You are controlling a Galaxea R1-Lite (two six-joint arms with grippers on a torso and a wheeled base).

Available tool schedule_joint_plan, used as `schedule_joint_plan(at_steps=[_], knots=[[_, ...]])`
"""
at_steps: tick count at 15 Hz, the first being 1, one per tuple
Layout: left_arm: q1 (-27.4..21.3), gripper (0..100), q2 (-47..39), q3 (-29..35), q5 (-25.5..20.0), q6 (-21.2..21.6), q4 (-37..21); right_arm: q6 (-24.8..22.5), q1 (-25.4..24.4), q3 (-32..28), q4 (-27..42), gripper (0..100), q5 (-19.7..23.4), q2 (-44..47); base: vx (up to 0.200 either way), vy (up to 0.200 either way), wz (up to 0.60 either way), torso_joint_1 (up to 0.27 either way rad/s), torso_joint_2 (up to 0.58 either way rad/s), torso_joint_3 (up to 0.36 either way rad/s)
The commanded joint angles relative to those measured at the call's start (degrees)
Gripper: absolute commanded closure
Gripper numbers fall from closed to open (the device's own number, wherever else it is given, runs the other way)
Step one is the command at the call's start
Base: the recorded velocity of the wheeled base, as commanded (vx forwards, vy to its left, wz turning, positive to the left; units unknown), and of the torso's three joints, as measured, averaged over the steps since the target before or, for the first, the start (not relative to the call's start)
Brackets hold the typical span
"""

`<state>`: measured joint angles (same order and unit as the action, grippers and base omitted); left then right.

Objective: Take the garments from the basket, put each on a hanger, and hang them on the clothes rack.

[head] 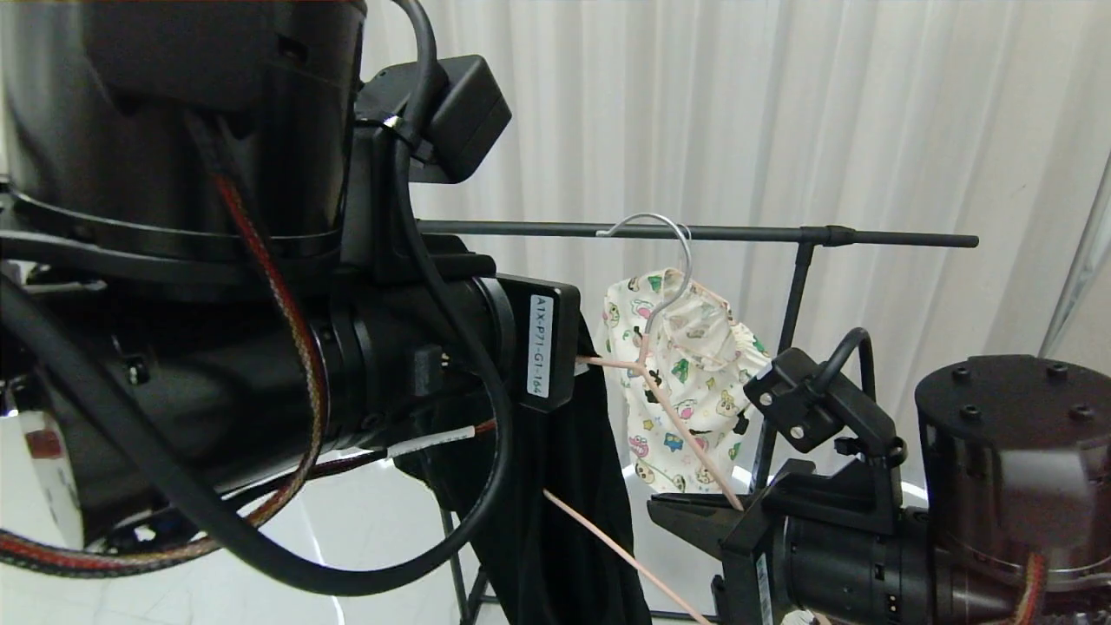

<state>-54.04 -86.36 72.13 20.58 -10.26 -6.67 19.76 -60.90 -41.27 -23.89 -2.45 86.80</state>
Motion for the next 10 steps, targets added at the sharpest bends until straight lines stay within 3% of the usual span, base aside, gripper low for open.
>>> schedule_joint_plan(at_steps=[1, 6, 8, 9, 10], knots=[[-1.7, 100, 0.2, 0.1, 0.0, 0.0, 0.0, 0.0, 0.0, -0.9, 0.0, 100, 0.0, 1.1, 0.000, 0.000, 0.00, 0.000, 0.00, 0.000], [-5.0, 100, 0.3, -0.3, 0.0, -0.2, 0.0, 0.0, -0.2, -1.1, -0.7, 100, -0.5, 1.4, 0.000, 0.000, 0.00, 0.000, 0.00, 0.000], [-5.0, 100, 0.4, -0.4, 0.1, -0.4, 0.0, -0.1, -0.2, -0.9, -1.6, 100, -2.9, 1.4, 0.000, 0.000, 0.00, 0.000, 0.00, 0.000], [-4.9, 0, 1.0, -0.5, 0.1, -0.3, 0.0, 0.0, -0.2, -0.7, -1.7, 100, -3.9, 1.2, 0.000, 0.000, 0.00, 0.000, 0.00, 0.000], [-4.8, 0, 1.3, -0.6, 0.2, -0.2, 0.0, 0.0, 0.0, -0.7, -1.7, 100, -4.5, 1.0, 0.000, 0.000, 0.00, 0.000, 0.00, 0.000]])
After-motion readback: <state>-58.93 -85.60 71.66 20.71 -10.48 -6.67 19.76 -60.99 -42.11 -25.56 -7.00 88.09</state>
